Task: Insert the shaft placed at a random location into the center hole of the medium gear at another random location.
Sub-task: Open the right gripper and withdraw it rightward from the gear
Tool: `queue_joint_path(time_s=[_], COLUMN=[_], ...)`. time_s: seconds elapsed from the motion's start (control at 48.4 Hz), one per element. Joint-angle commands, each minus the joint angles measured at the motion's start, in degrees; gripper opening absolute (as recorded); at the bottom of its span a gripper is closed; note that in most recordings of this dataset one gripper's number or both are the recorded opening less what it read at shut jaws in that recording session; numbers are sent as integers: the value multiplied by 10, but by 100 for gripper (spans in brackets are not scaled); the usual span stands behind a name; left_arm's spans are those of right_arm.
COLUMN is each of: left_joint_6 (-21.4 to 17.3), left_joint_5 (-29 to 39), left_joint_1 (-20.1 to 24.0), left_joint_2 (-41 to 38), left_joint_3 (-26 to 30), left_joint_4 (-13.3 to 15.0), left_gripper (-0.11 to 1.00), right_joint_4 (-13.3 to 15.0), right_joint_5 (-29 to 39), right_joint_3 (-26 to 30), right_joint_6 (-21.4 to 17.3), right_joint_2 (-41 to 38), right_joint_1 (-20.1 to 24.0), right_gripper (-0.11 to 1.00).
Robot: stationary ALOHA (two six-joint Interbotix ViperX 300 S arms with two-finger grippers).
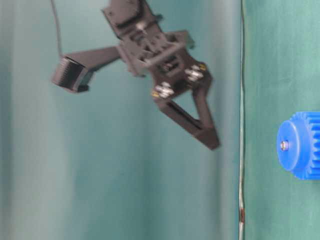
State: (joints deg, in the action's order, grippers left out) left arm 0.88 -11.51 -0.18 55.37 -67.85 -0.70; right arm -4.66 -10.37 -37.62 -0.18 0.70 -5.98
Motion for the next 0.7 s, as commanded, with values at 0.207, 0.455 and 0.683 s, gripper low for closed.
queue_joint_path(time_s=[0.207, 0.455, 0.683], left_joint_6=[1, 7, 9], left_joint_5=[-3, -3, -3], left_joint_1=[-1, -1, -1], left_joint_2=[-5, -5, -5], left_joint_3=[15, 15, 15], left_joint_4=[-2, -2, -2], left_gripper=[0, 0, 0], right_joint_4=[3, 2, 0], right_joint_5=[18, 18, 18], right_joint_3=[-12, -28, -46], right_joint_6=[2, 1, -1], right_joint_2=[54, 67, 82], right_joint_1=[2, 2, 2], right_gripper=[74, 75, 75])
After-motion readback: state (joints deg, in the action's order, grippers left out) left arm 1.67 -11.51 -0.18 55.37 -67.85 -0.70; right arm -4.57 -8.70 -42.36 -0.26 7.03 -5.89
